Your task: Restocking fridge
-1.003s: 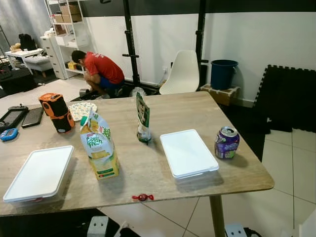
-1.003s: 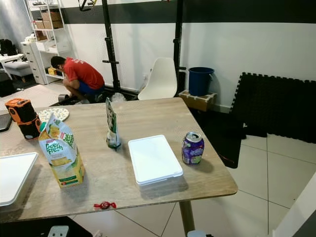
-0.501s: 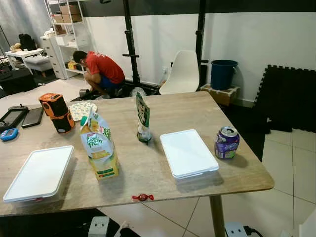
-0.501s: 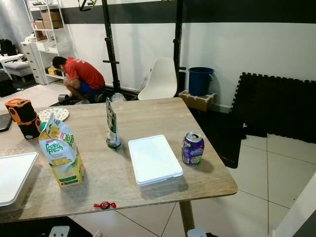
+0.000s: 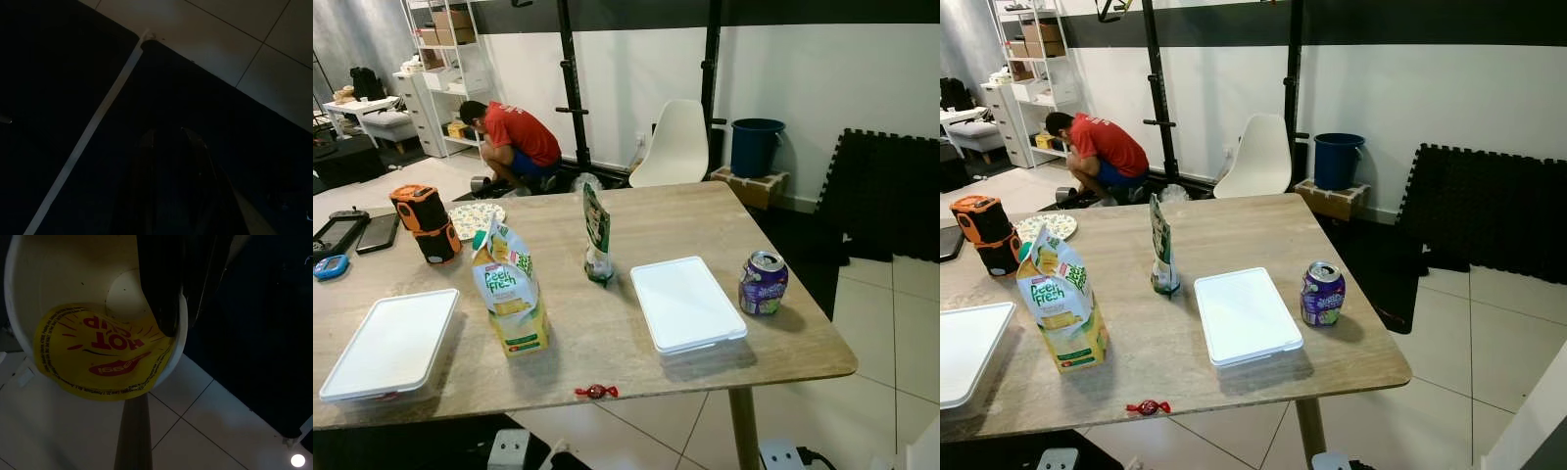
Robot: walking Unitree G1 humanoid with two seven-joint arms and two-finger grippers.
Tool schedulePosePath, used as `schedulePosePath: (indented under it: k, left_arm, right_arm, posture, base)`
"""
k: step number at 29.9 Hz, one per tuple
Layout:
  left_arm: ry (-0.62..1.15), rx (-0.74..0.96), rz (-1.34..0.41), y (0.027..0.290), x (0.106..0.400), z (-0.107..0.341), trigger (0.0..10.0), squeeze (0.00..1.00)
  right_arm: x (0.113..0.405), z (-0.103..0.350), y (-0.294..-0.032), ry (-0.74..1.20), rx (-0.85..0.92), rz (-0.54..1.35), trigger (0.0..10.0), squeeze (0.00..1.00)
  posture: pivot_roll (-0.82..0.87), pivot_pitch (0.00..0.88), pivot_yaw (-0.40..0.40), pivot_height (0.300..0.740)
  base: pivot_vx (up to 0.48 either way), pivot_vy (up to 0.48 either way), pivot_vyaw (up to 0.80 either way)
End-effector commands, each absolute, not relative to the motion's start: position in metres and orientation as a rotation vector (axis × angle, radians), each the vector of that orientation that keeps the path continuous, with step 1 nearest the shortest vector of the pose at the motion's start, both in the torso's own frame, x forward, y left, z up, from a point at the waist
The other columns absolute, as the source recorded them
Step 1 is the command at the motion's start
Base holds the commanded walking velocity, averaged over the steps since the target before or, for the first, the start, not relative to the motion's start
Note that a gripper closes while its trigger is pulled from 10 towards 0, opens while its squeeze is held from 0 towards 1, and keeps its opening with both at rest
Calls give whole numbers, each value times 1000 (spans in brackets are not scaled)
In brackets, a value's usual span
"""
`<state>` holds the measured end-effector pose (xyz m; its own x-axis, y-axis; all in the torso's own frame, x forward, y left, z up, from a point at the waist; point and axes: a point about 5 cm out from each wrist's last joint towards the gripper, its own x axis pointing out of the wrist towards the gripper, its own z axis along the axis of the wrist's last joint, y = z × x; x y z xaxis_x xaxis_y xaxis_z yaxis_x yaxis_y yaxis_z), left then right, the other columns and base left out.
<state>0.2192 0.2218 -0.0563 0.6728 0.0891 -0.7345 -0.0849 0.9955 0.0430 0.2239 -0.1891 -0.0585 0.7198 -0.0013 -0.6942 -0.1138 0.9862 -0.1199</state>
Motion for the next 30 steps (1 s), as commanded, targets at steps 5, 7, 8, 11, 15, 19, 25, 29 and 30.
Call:
schedulePosePath:
  k: [5, 7, 8, 11, 15, 19, 25, 29, 30]
  left_arm:
    - [849, 6, 94, 219, 218, -58, 10000, 0]
    - [836, -22, 112, 220, 218, -58, 10000, 0]
    - [836, -22, 112, 220, 218, -58, 10000, 0]
    - [851, -25, 114, 221, 213, -61, 10000, 0]
    - [863, 4, 96, 221, 214, -61, 10000, 0]
    - [839, 3, 91, 219, 220, -57, 10000, 0]
    - [870, 19, 109, 229, 211, -60, 10000, 0]
    - [863, 7, 115, 228, 211, -60, 10000, 0]
    - [856, -3, 117, 226, 212, -60, 10000, 0]
  right_arm:
    - [223, -59, -195, 793, -179, 66, 10000, 0]
    - [224, -58, -195, 792, -199, 83, 10000, 0]
    - [224, -58, -195, 792, -199, 83, 10000, 0]
    - [225, -57, -196, 784, -191, 65, 10000, 0]
    - [222, -59, -195, 787, -181, 63, 10000, 0]
    - [218, -62, -196, 804, -191, 76, 10000, 0]
    - [215, -64, -191, 809, -168, 62, 10000, 0]
    - [210, -67, -190, 822, -172, 78, 10000, 0]
    - [208, -68, -192, 831, -179, 80, 10000, 0]
  posture:
    - [39, 49, 45, 740]
    - [30, 51, 46, 740]
    - [30, 51, 46, 740]
    - [2, 49, 60, 740]
    - [18, 64, 58, 740]
    - [53, 72, 54, 740]
    - [23, 60, 80, 740]
    - [39, 74, 62, 740]
    - [49, 80, 54, 740]
  base:
    - [0, 0, 0]
    - [0, 0, 0]
    - [0, 0, 0]
    - [0, 0, 0]
    - [0, 0, 0]
    - [0, 0, 0]
    - [0, 0, 0]
    - [0, 0, 0]
    - [0, 0, 0]
